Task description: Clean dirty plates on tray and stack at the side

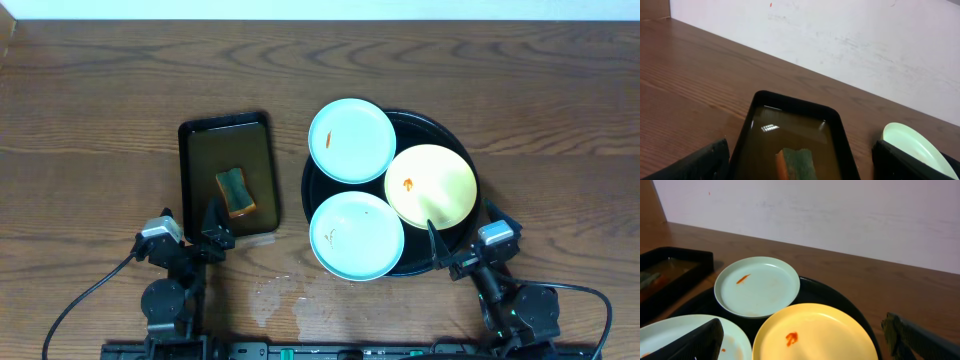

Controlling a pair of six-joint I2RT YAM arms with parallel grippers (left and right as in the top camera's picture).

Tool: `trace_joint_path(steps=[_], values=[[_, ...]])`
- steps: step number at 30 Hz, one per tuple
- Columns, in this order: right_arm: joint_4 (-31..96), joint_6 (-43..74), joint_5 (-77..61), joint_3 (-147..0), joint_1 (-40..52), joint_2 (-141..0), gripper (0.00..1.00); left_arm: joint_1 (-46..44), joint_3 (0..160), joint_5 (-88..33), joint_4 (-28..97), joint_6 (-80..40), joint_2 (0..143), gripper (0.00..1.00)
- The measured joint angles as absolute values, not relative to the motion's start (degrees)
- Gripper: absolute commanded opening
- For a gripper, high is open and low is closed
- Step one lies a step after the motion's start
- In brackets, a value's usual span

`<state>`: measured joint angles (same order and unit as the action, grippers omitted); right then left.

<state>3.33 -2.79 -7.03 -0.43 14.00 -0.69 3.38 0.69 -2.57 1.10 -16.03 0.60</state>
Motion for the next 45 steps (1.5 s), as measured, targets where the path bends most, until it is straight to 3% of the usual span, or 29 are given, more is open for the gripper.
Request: trace_joint_path(steps=[17,23,30,38,45], values=[[1.5,-2.5,-11.7,-0.4,14.0,-0.8,0.99,3.4,1.0,-3.7,1.0,-16.1,0.6,0.92],[3.3,-1.5,-14.3,-4.6,14.0,-5.7,0.99,3.4,7.7,-5.3,5.0,-16.1,2.4,0.92],[18.2,-1.0,-15.4,-30.3,14.0,-26.2,0.99,3.4,32.5,-7.2,21.7,-16.0,20.1,0.92],[48.8,-0.9,-15.9,-69.0,14.0,-59.6,0.99,3.4,66.6,-7.6,52.7,-16.0,49.8,0.92],[52.5,-0.2,-18.7,-80.4,14.0,-76.3,0.99,3.4,74.0,-8.3,59.3,-16.0,65.2,0.92]])
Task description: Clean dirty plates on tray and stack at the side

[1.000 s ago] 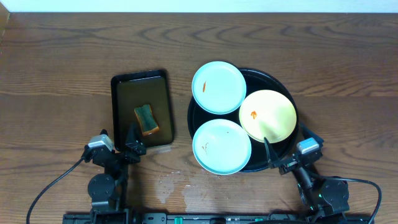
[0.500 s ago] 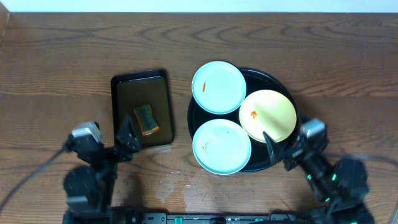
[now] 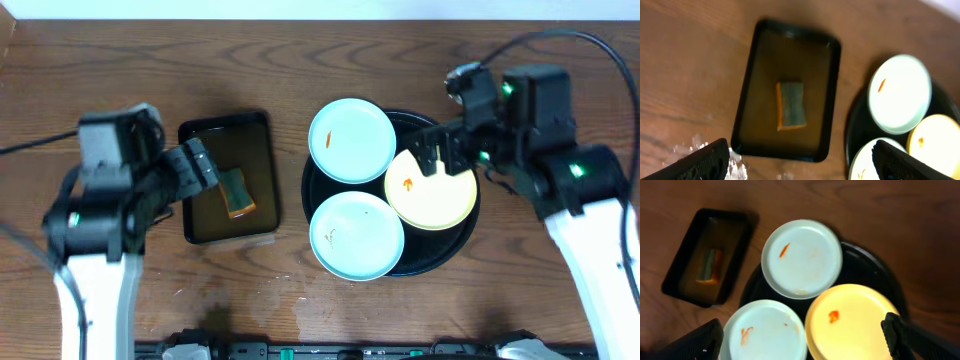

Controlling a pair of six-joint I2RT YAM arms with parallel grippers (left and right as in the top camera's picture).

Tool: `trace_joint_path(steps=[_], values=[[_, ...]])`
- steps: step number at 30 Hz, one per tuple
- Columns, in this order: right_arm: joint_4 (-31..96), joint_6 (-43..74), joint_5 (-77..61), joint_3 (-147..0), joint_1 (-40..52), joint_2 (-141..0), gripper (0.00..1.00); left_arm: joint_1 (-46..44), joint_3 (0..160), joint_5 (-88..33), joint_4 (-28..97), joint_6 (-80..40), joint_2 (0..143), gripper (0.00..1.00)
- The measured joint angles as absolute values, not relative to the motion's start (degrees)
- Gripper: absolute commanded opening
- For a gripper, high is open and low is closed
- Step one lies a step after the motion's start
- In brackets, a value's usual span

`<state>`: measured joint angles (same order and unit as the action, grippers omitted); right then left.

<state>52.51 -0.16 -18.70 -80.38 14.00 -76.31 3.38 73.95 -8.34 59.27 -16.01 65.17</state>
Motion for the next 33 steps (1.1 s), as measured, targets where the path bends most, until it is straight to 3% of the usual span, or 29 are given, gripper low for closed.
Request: trace_joint_path(steps=[2,4,9,13,16,19,22,24,27,33], values=[[52.7,0.0,-20.3,-80.4,14.0,-78.7,0.99,3.4,74.0,-8.9,61.0,-16.0,68.0,0.91],[53.3,0.3,-21.4,-80.4,14.0,-80.4,0.99,3.4,74.0,-9.0,62.1,-16.3,70.5,0.75],[54.5,0.5,-22.5,-80.4,14.0,-82.6,0.94,3.4,73.7,-8.1,59.9,-16.2,76.8,0.72],[55.2,0.9,-22.8,-80.4,14.0,-83.3,0.91,3.3,72.9,-8.5,58.5,-16.6,85.8,0.41],[55.2,0.9,-22.8,-80.4,14.0,-83.4,0.89,2.9,72.4,-8.8,56.7,-16.7,92.1,0.41],[55.1,0.9,-23.0,-80.4,14.0,-83.4,0.89,2.3,72.4,-8.7,52.9,-17.2,99.0,0.33],[55.4,0.9,-23.2,-80.4,14.0,-83.4,0.89,2.0,72.3,-8.1,48.9,-18.8,104.7,0.31],[55.6,0.9,-23.2,-80.4,14.0,-83.4,0.89,2.0,72.3,-7.7,46.0,-19.5,107.6,0.25],[55.7,0.9,-23.2,-80.4,14.0,-83.4,0.88,2.0,72.3,-7.6,43.4,-19.8,110.6,0.08],[55.8,0.9,-23.2,-80.4,14.0,-83.4,0.87,1.8,72.4,-8.0,42.7,-19.9,112.6,0.07]])
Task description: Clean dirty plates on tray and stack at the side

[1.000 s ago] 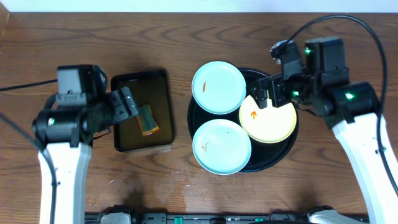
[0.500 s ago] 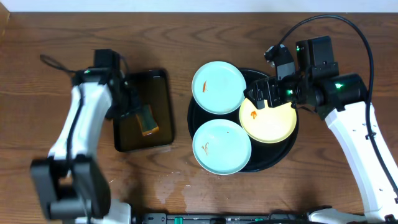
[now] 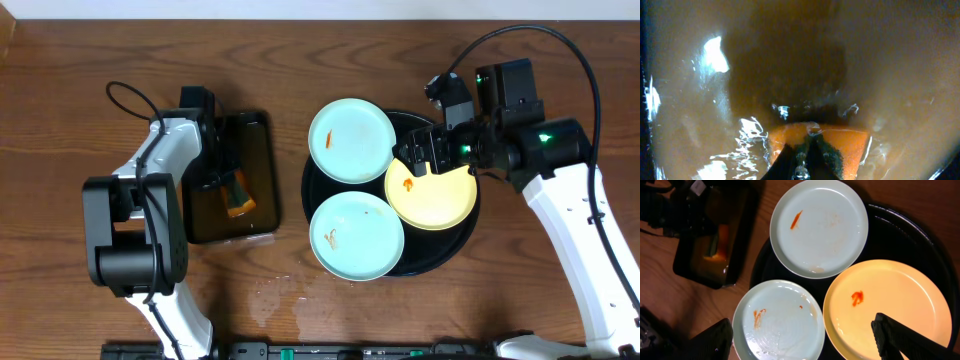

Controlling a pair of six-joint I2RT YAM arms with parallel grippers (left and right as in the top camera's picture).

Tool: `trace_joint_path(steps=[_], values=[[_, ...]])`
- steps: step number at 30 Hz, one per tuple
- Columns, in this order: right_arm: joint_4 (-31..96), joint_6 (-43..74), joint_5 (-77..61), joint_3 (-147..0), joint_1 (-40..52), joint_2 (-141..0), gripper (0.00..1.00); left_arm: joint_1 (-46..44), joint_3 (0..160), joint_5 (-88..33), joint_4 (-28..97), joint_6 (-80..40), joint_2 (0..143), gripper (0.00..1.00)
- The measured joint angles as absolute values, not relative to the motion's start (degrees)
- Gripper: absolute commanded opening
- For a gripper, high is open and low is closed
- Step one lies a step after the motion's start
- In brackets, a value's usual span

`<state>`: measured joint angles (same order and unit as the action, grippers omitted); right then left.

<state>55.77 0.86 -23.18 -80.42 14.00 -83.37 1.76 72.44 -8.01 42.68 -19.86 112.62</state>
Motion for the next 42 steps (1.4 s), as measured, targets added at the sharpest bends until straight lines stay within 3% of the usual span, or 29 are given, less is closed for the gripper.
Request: trace_joint_path(steps=[2,3,4,6,9,19,22,26,28,35,37,38,40,42], values=[[55.9,0.9,-23.2,-80.4,14.0,-83.4,0.87,1.8,72.7,-8.3,43.3,-19.4,112.7,0.08],[56.0,0.9,-23.2,-80.4,14.0,-83.4,0.87,1.8,73.0,-8.3,44.0,-19.2,112.7,0.15],[56.0,0.9,-23.2,-80.4,14.0,-83.4,0.87,1.8,73.2,-8.4,44.6,-19.1,112.7,0.29],[56.0,0.9,-23.2,-80.4,14.0,-83.4,0.87,1.8,73.3,-8.3,46.3,-18.2,112.5,0.45],[56.0,0.9,-23.2,-80.4,14.0,-83.4,0.87,1.8,73.3,-8.2,48.6,-17.4,110.7,0.52],[56.1,0.9,-23.2,-80.4,14.0,-83.4,0.87,-0.8,71.9,-8.5,50.0,-17.1,103.7,0.50],[56.1,0.9,-23.2,-80.4,14.0,-83.4,0.87,-2.9,68.1,-8.1,46.4,-16.9,104.0,0.42],[56.2,0.9,-23.2,-80.4,14.0,-83.4,0.87,-5.0,63.5,-5.9,42.7,-17.0,104.9,0.24],[56.2,0.9,-23.2,-80.4,14.0,-83.4,0.87,-5.2,62.6,-5.1,41.4,-16.8,104.9,0.07],[56.3,0.9,-23.2,-80.4,14.0,-83.4,0.87,-5.3,63.3,-4.0,43.4,-16.5,104.9,0.09],[56.3,0.9,-23.2,-80.4,14.0,-83.4,0.87,-5.3,64.4,-3.7,45.7,-16.4,104.8,0.29],[56.3,0.9,-23.2,-80.4,14.0,-83.4,0.87,-5.3,65.0,-3.6,46.6,-16.2,104.6,0.35],[56.3,0.9,-23.2,-80.4,14.0,-83.4,0.87,-5.3,66.3,-3.4,47.3,-16.1,103.7,0.43],[56.3,0.9,-23.2,-80.4,14.0,-83.4,0.87,-5.3,67.2,-3.1,47.4,-16.3,102.6,0.46]])
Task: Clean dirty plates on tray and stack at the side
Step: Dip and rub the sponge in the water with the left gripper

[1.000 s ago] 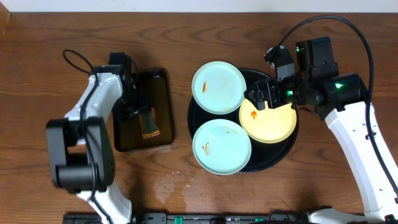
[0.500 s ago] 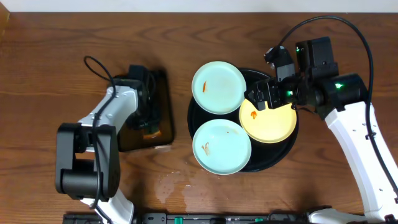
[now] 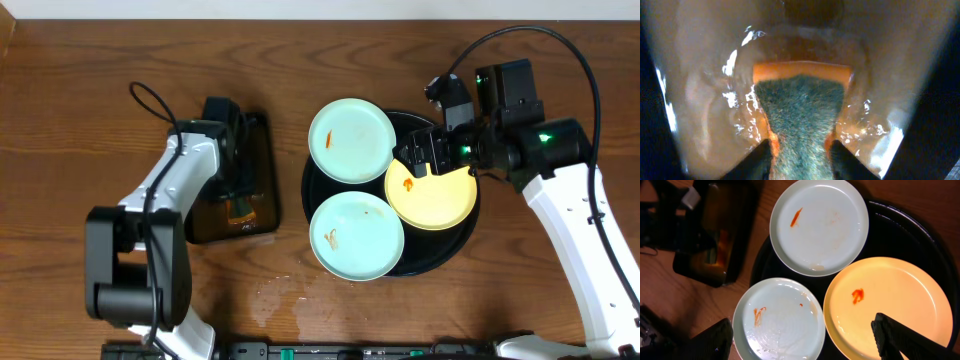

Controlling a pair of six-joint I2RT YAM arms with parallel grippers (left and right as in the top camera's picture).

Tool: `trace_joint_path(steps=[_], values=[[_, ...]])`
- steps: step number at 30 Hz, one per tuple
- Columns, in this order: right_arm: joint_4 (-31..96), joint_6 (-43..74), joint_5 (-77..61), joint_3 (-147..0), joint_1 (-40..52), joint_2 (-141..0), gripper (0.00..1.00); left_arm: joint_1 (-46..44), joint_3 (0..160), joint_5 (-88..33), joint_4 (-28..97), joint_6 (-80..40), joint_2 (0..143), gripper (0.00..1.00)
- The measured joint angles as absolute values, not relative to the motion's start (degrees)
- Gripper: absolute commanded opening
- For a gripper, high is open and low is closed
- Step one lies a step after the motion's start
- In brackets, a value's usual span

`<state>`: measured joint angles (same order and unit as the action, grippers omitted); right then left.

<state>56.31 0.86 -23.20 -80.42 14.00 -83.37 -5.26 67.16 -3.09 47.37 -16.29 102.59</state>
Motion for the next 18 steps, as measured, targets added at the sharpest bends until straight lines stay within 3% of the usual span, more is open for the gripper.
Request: trace_joint_path(steps=[13,15,18], values=[[56.3,0.9,-23.2,-80.4,14.0,-83.4,0.87,-6.9,61.4,-4.0,47.2,-18.7,101.9,0.44],[56.3,0.9,-23.2,-80.4,14.0,-83.4,0.88,-7.4,59.2,-4.2,45.7,-19.7,101.9,0.37],[56.2,0.9,-23.2,-80.4,14.0,-83.4,0.88,-7.5,57.1,-4.4,42.8,-20.6,101.9,0.19]])
